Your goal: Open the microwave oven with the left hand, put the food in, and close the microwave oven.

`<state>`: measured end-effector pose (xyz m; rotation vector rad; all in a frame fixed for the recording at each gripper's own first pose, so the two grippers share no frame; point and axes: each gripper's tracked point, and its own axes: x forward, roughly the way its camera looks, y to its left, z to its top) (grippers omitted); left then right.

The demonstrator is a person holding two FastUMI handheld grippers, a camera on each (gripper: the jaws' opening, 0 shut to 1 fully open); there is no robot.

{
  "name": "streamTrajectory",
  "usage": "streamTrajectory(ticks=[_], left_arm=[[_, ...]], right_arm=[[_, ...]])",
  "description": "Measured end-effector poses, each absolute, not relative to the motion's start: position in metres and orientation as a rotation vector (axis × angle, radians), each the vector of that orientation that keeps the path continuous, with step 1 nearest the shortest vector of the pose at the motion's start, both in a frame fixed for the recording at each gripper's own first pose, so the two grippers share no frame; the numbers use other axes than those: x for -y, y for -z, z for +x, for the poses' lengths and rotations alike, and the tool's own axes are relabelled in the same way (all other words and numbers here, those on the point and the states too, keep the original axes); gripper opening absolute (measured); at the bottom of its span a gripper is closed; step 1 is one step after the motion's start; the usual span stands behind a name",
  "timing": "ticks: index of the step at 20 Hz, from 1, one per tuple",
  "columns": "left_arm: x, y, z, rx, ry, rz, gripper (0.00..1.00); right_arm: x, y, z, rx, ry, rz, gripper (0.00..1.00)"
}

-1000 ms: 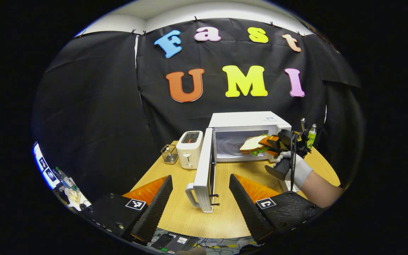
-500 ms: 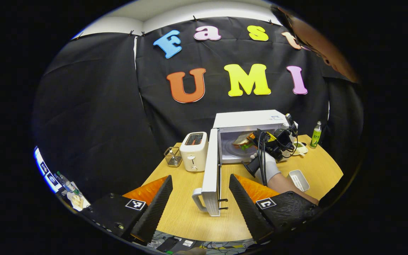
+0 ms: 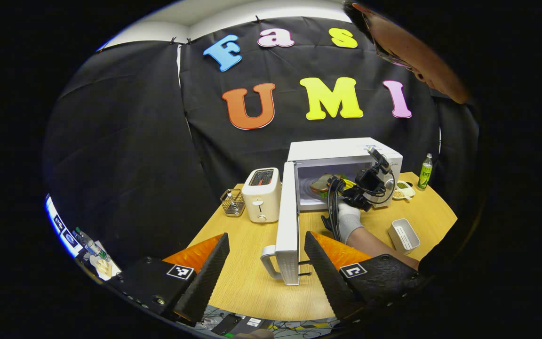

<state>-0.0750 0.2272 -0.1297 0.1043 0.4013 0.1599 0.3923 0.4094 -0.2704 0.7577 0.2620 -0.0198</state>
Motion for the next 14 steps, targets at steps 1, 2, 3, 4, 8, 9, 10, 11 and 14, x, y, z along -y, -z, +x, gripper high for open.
streamTrajectory(ticks=[1,2,3,4,8,9,10,11,14], left_arm=[[-0.226,0.132,-0.075,-0.403,-0.157,0.108,0.97],[-0.225,0.132,-0.075,-0.4,-0.153,0.111,0.96],[-0.225,0.132,-0.076,-0.394,-0.151,0.109,0.97],[-0.224,0.131,-0.075,-0.393,-0.151,0.103,0.97],[-0.228,0.131,-0.074,-0.375,-0.167,0.077,0.97],[-0.228,0.13,-0.075,-0.369,-0.17,0.074,0.97],[-0.228,0.13,-0.075,-0.366,-0.173,0.073,0.97],[-0.229,0.129,-0.078,-0.361,-0.174,0.071,0.97],[-0.228,0.124,-0.078,-0.351,-0.176,0.049,0.97]], right_arm=[[-0.404,0.271,0.392,-0.256,0.039,0.682,0.53],[-0.399,0.271,0.392,-0.255,0.054,0.599,0.53],[-0.393,0.266,0.39,-0.243,0.053,0.523,0.7],[-0.39,0.262,0.388,-0.232,0.051,0.463,0.73],[-0.376,0.237,0.378,-0.168,0.031,0.355,0.85],[-0.378,0.234,0.373,-0.167,0.016,0.331,0.94],[-0.378,0.231,0.369,-0.17,0.001,0.315,0.92],[-0.377,0.227,0.366,-0.165,-0.015,0.307,0.92],[-0.374,0.213,0.344,-0.165,-0.051,0.3,0.92]])
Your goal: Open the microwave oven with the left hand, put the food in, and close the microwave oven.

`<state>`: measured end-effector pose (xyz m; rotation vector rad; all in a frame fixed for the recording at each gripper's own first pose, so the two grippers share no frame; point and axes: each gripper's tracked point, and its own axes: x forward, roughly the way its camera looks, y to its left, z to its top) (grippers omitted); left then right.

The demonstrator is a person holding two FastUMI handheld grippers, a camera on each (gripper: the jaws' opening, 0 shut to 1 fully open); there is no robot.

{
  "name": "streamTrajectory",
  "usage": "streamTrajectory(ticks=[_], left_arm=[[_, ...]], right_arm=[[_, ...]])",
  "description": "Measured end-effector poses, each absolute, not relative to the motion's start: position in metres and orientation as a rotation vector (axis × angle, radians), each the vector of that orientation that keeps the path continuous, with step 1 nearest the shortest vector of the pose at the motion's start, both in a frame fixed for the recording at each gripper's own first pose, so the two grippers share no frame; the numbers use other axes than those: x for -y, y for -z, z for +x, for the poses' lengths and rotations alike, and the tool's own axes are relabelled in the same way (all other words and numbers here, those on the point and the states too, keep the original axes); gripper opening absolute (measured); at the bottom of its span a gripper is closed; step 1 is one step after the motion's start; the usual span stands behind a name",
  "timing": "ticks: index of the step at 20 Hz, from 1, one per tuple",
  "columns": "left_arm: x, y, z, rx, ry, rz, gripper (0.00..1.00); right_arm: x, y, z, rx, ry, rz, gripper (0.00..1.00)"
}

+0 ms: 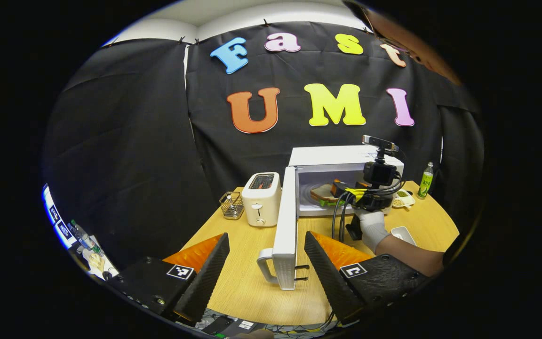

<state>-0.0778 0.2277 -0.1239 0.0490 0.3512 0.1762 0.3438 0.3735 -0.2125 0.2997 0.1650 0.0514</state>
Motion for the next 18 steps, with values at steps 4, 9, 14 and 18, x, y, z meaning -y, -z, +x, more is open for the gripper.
streamTrajectory(ticks=[4,9,14,18], left_arm=[[-0.223,0.105,-0.076,-0.328,-0.159,0.033,0.97],[-0.216,0.085,-0.067,-0.272,-0.141,0.017,0.96],[-0.204,0.066,-0.052,-0.185,-0.11,-0.029,0.97],[-0.196,0.05,-0.034,-0.128,-0.083,-0.068,0.97]], right_arm=[[-0.362,0.185,0.307,-0.168,-0.114,0.268,0.91],[-0.327,0.141,0.258,-0.164,-0.184,0.194,1.0],[-0.279,0.082,0.191,-0.155,-0.247,0.083,1.0],[-0.217,0.026,0.143,-0.101,-0.186,0.05,0.92]])
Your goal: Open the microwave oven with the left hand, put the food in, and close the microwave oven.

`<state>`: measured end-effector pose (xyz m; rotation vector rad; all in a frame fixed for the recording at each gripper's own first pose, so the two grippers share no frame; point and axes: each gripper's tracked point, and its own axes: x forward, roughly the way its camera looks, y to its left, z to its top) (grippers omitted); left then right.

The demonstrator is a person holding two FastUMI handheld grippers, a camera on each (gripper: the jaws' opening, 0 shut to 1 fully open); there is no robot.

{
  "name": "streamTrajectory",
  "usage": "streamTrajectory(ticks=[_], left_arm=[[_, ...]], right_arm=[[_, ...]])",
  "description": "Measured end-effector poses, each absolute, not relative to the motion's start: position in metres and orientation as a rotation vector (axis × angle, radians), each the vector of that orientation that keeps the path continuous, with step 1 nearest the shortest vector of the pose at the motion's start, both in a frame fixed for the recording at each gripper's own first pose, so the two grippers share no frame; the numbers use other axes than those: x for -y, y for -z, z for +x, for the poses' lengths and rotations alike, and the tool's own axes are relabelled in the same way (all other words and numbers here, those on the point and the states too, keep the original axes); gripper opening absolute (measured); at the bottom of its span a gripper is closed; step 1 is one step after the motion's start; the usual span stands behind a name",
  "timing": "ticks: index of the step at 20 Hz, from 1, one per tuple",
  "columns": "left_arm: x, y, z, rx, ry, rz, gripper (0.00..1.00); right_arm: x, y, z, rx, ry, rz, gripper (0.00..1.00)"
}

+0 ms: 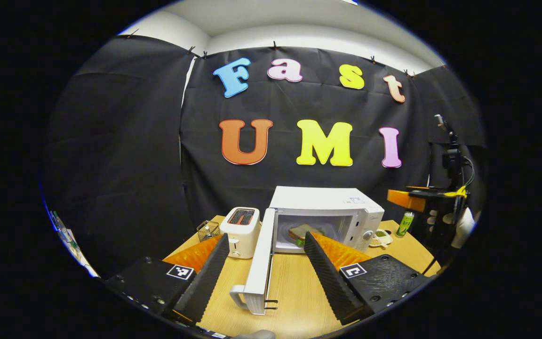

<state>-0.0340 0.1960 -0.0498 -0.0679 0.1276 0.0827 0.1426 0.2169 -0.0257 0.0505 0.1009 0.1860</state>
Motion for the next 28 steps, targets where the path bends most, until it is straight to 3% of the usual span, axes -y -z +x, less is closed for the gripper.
streamTrajectory(ticks=[1,2,3,4,6,7,8,9,10,11,12,13,14,17,18,19,20,21,22,23,24,25,26,28], left_arm=[[-0.193,0.044,-0.03,-0.109,-0.072,-0.071,0.97],[-0.19,0.041,-0.024,-0.097,-0.063,-0.073,0.96],[-0.189,0.04,-0.017,-0.091,-0.06,-0.071,0.95],[-0.187,0.039,-0.011,-0.086,-0.055,-0.073,0.95],[-0.188,0.035,-0.002,-0.073,-0.064,-0.075,0.95],[-0.188,0.035,0.003,-0.071,-0.065,-0.077,0.95],[-0.19,0.031,0.006,-0.062,-0.074,-0.073,0.95],[-0.191,0.027,0.01,-0.049,-0.081,-0.069,0.95],[-0.191,0.023,0.013,-0.042,-0.082,-0.066,0.95],[-0.191,0.023,0.015,-0.037,-0.083,-0.062,0.95],[-0.193,0.022,0.016,-0.035,-0.087,-0.058,0.84],[-0.196,0.021,0.017,-0.033,-0.094,-0.057,0.95],[-0.2,0.02,0.016,-0.027,-0.102,-0.055,0.95],[-0.212,0.027,0.012,-0.036,-0.144,-0.047,0.93],[-0.216,0.029,0.01,-0.037,-0.152,-0.044,0.71],[-0.217,0.034,0.009,-0.045,-0.148,-0.044,0.63],[-0.22,0.038,0.006,-0.05,-0.153,-0.038,0.6],[-0.228,0.041,0.005,-0.052,-0.169,-0.027,0.41],[-0.234,0.046,0.004,-0.052,-0.183,-0.022,0.22],[-0.239,0.05,0.002,-0.055,-0.196,-0.015,0.15],[-0.247,0.055,0.0,-0.057,-0.224,-0.002,0.06],[-0.253,0.059,-0.002,-0.059,-0.241,0.011,0.08],[-0.255,0.066,0.0,-0.061,-0.236,0.016,0.02],[-0.261,0.08,0.0,-0.075,-0.23,0.025,0.0]], right_arm=[[-0.203,0.015,0.133,-0.092,-0.171,0.052,1.0],[-0.19,0.006,0.125,-0.087,-0.153,0.055,1.0],[-0.174,-0.003,0.117,-0.076,-0.131,0.045,0.92],[-0.158,-0.01,0.109,-0.054,-0.106,0.031,0.91],[-0.133,-0.016,0.099,-0.034,-0.06,0.005,0.91],[-0.126,-0.014,0.096,-0.035,-0.051,0.015,1.0],[-0.121,-0.011,0.092,-0.048,-0.048,0.032,0.92],[-0.116,-0.007,0.09,-0.064,-0.046,0.048,0.92],[-0.111,-0.004,0.087,-0.074,-0.042,0.06,1.0],[-0.104,-0.003,0.086,-0.074,-0.031,0.065,0.92],[-0.099,-0.002,0.084,-0.076,-0.018,0.066,0.92],[-0.096,-0.001,0.083,-0.076,-0.012,0.071,1.0],[-0.094,0.001,0.081,-0.077,-0.008,0.078,0.92],[-0.092,0.007,0.08,-0.097,-0.011,0.084,0.92],[-0.093,0.008,0.079,-0.102,-0.014,0.084,0.92],[-0.093,0.01,0.081,-0.112,-0.009,0.082,0.92],[-0.092,0.012,0.082,-0.122,-0.003,0.078,1.0],[-0.095,0.012,0.079,-0.121,-0.01,0.082,0.92],[-0.096,0.011,0.078,-0.122,-0.014,0.084,0.92],[-0.096,0.012,0.078,-0.123,-0.013,0.079,1.0],[-0.095,0.013,0.077,-0.127,-0.013,0.075,0.92],[-0.095,0.016,0.077,-0.132,-0.013,0.073,0.92],[-0.094,0.017,0.076,-0.137,-0.013,0.073,0.92],[-0.092,0.018,0.075,-0.147,-0.009,0.073,0.92]])
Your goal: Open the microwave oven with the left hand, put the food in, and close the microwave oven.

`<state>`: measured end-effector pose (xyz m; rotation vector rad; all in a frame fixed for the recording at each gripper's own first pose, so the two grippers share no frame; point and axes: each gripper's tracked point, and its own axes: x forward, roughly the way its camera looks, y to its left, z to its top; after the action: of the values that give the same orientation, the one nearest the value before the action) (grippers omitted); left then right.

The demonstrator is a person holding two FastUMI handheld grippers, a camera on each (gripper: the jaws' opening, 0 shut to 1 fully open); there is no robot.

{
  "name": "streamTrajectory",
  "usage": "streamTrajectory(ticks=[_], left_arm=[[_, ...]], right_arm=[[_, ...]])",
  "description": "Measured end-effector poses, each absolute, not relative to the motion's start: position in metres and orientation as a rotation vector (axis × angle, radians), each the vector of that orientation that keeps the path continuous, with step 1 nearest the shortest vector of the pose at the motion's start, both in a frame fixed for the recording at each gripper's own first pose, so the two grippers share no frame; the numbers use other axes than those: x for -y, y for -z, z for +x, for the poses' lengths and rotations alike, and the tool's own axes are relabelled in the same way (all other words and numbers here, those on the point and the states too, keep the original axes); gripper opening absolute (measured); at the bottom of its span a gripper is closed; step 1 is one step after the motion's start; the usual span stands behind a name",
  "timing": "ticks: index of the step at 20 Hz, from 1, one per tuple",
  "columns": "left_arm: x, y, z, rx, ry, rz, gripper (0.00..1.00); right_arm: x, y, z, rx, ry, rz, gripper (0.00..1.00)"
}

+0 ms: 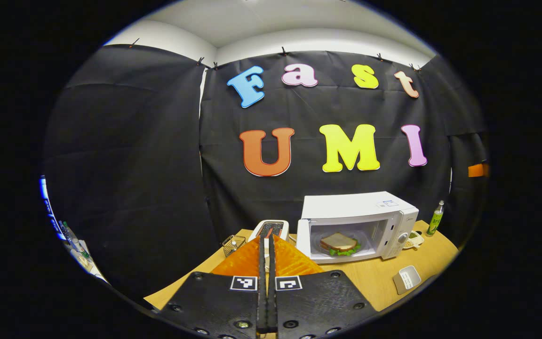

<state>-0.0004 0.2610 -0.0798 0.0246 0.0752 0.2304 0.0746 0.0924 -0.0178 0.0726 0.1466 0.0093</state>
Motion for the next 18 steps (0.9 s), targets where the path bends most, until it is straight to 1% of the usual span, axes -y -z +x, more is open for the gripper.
streamTrajectory(ticks=[3,11,15,18], left_arm=[[-0.272,0.106,0.003,-0.107,-0.217,0.021,0.0],[-0.306,0.221,0.013,-0.289,-0.229,-0.031,0.0],[-0.297,0.236,0.013,-0.316,-0.2,-0.027,0.0],[-0.28,0.233,0.016,-0.312,-0.158,-0.023,0.0]], right_arm=[[-0.092,0.016,0.072,-0.147,-0.006,0.063,0.92],[-0.083,0.026,0.066,-0.189,0.017,0.054,0.92],[-0.082,0.033,0.064,-0.21,0.028,0.053,0.92],[-0.085,0.036,0.064,-0.218,0.029,0.053,0.92]])
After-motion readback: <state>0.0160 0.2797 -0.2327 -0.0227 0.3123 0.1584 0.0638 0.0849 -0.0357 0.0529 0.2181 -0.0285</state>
